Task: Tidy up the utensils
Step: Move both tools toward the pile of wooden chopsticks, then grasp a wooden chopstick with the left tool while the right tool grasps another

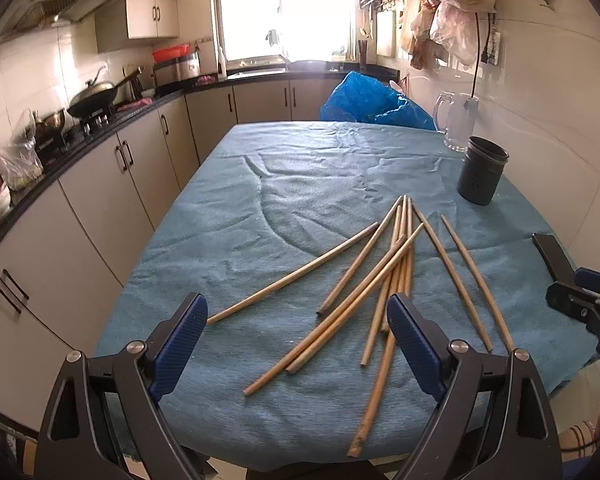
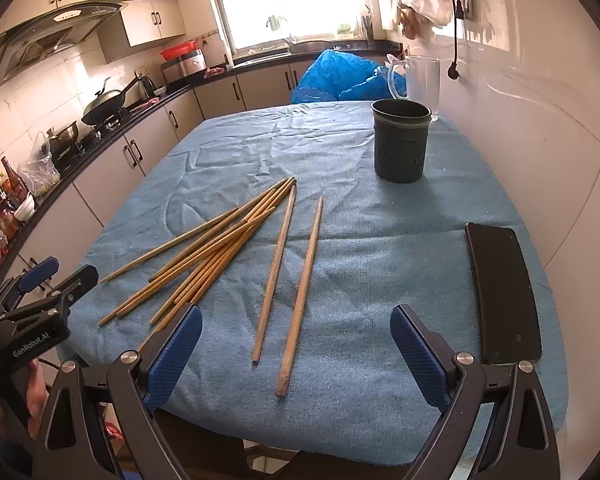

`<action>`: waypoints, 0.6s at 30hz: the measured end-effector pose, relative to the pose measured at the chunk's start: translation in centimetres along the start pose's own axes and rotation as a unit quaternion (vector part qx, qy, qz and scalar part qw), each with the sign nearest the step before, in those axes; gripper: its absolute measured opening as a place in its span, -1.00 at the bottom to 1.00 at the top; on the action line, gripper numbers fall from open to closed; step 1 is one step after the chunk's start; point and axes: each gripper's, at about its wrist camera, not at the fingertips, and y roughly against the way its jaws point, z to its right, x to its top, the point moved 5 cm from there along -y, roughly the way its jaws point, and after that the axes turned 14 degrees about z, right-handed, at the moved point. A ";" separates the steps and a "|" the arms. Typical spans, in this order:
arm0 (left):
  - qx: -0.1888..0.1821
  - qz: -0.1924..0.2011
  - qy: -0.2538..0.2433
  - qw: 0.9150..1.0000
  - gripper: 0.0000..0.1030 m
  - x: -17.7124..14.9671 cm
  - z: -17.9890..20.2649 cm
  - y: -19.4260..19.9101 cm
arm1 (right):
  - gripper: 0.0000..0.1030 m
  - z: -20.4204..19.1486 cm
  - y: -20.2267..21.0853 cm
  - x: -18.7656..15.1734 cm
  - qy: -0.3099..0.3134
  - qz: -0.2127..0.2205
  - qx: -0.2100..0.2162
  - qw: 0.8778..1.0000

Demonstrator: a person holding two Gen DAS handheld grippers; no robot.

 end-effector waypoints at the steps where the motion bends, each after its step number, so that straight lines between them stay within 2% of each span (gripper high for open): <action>1: -0.003 -0.009 0.002 1.000 0.75 -0.1 -0.6 -0.5 | 0.90 0.1 -0.1 0.1 0.004 0.000 -0.002 1.000; 3: -0.011 -0.024 -0.005 1.000 0.67 -0.2 -0.9 -1.3 | 0.90 0.3 -0.7 0.3 0.013 -0.005 -0.005 1.000; 5: -0.018 -0.035 -0.015 0.999 0.46 -0.3 -1.1 -2.0 | 0.89 0.7 -1.7 0.4 0.010 -0.019 0.003 1.000; 6: -0.029 -0.045 -0.017 0.998 0.42 -0.4 -1.2 -2.7 | 0.88 0.8 -2.2 0.5 0.002 -0.029 0.011 1.000; 8: -0.053 -0.070 -0.018 0.996 0.13 -0.6 -1.2 -3.9 | 0.74 1.2 -3.5 0.5 -0.009 -0.049 0.025 0.998; 10: -0.097 -0.089 -0.028 0.991 -0.04 -0.9 -0.3 -5.0 | 0.66 1.5 -4.4 0.6 -0.018 -0.054 0.031 0.998; 13: -0.131 -0.100 -0.070 0.984 -0.31 -1.3 1.8 -6.2 | 0.66 2.2 -5.3 0.9 -0.042 -0.061 0.033 0.997; 14: -0.146 -0.103 -0.081 0.981 -0.49 -1.4 2.6 -6.5 | 0.66 2.4 -5.5 1.0 -0.041 -0.059 0.029 0.997; 16: -0.167 -0.115 -0.103 0.974 -0.68 -1.4 4.4 -7.5 | 0.66 2.6 -5.7 1.0 -0.040 -0.061 0.024 0.997; 18: -0.188 -0.131 -0.116 0.966 -0.68 -1.4 5.8 -8.5 | 0.66 3.0 -6.0 0.9 -0.047 -0.067 0.023 0.996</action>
